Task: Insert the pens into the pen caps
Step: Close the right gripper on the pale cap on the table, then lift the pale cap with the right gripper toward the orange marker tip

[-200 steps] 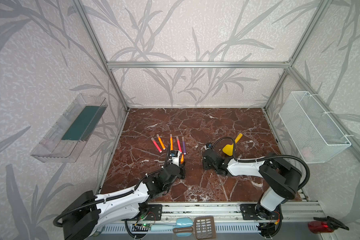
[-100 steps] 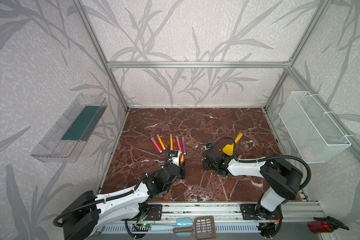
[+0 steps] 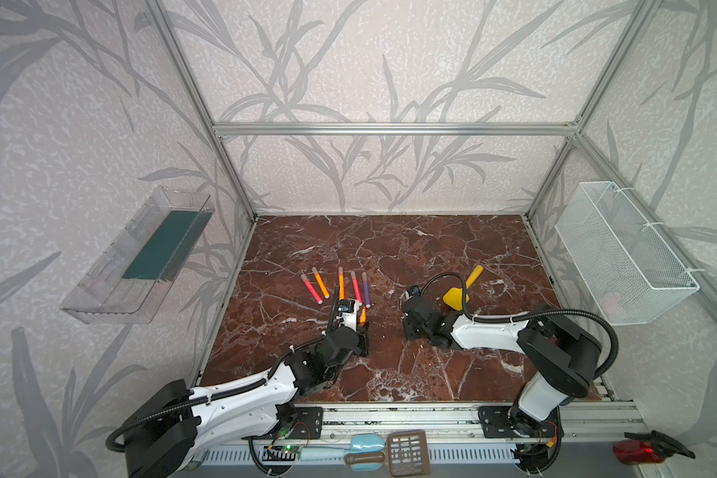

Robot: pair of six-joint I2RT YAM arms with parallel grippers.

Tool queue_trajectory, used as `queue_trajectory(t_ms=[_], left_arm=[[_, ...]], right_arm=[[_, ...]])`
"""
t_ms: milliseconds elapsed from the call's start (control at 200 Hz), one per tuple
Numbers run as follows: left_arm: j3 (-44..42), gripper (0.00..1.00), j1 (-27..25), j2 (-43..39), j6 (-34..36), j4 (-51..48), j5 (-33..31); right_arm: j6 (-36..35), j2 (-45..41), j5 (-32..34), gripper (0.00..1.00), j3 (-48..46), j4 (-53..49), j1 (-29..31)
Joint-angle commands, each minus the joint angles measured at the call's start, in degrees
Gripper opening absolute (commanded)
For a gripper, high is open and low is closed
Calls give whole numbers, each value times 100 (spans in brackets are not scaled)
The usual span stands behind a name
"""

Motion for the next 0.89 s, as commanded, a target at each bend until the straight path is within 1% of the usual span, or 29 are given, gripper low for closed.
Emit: queue_trajectory(t_ms=[0,120,280,525,675,775,890], left_arm=[[126,0,11,-2,-53,-61,-90],[146,0,12,24,-42,-54,-69],[153,0,12,87,-21,-8,-19],[111,0,12,192,56,325,335],[73,0,16,334,192,761,871],[78,0,9,472,300,1087,1376],[72,0,9,669,282,1525,1799]], right_arm=[[-44,11,116,17,16,-187,50],[5,-179,116,12,-99,-110,50],[51,-520,116,8,-230,-13,50],[192,-1678,187,5,-613,263,41],[331,-2367,275,3,-1090,931,-6],[462,-2841,153,0,-1418,1449,-112],[484,-3312,69,0,-1636,1911,-118]])
